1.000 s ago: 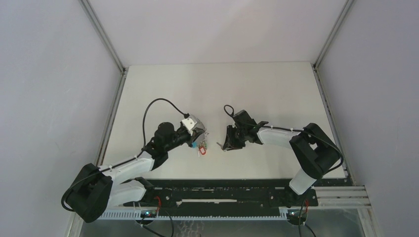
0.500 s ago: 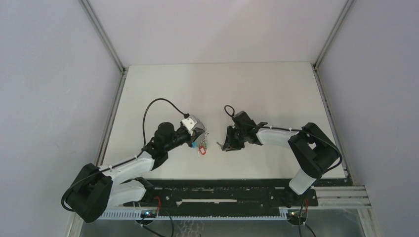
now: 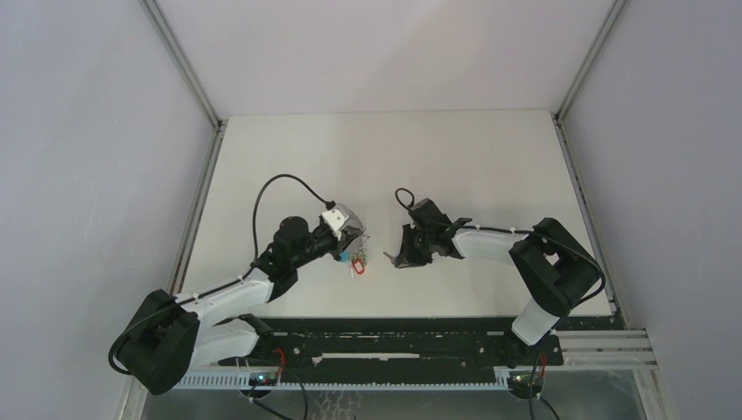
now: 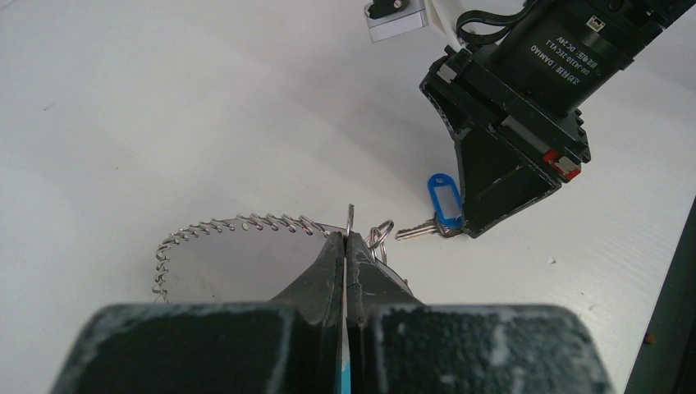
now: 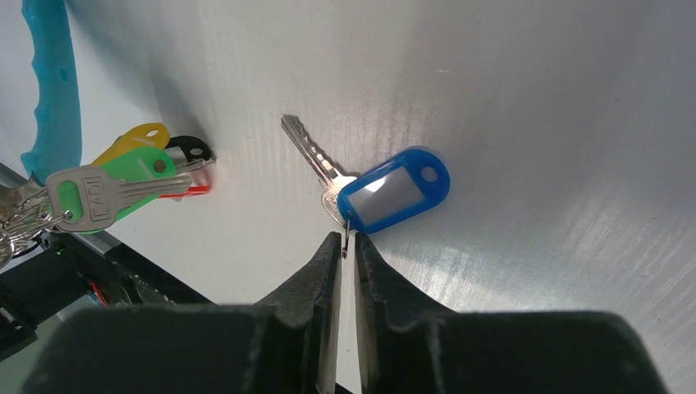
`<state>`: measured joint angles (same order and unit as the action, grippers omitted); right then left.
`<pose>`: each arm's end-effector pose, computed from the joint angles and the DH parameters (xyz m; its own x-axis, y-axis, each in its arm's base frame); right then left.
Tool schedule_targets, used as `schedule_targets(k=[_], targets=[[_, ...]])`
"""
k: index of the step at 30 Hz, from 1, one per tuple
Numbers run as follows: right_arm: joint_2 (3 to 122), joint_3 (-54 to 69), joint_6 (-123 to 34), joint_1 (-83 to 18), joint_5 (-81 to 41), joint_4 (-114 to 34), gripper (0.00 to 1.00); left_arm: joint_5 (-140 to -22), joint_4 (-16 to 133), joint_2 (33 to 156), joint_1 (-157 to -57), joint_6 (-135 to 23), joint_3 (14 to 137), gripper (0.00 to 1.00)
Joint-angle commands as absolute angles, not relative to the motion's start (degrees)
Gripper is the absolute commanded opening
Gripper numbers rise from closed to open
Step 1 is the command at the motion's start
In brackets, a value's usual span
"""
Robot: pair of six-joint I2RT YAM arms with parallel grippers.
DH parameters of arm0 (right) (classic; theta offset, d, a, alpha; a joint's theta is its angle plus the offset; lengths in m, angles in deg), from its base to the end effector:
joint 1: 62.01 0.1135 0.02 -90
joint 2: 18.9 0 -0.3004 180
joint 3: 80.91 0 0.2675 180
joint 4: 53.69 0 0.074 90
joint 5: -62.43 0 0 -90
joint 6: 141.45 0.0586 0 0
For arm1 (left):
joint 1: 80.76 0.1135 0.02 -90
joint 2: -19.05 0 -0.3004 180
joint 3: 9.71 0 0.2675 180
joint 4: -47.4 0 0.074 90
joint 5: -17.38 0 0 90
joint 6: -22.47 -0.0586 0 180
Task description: Put the keys on the keyring
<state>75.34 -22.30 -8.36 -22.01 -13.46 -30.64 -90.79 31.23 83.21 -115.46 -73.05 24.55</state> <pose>0.2418 0.2215 0.1455 -0.9701 0.0509 -0.2373 -0.0791 0.8582 0.5072 0.1926 -0.1556 0.2197 -0.1182 0.1930 -0.9740 0.8050 0.5929 0.0198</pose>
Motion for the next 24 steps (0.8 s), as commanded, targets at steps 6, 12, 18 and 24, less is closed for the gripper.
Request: schedule_targets(k=[6,12,18,24], targets=[[73.05,-22.49,-11.45,-21.32,-15.39,-30.32,0.01,-91.14,27.31,82.95,-115.22,-72.45,24.52,0.00],[67.91,-21.77,-22.85,-20.91,-17.48,-28.05,0.00,-93.18,26.03,83.05,-115.26,-72.11,24.26,0.00],[59.32,-21.86,-39.73,-19.28,-20.57,-26.61,0.00,-96.61,24.07,83.55,-115.14,-72.09,23.85,0.00],[50.16,-26.08,-54.25,-17.63,-21.51,-30.71,0.00,-102.72,22.05,83.83,-114.97,-73.23,23.25,0.00]])
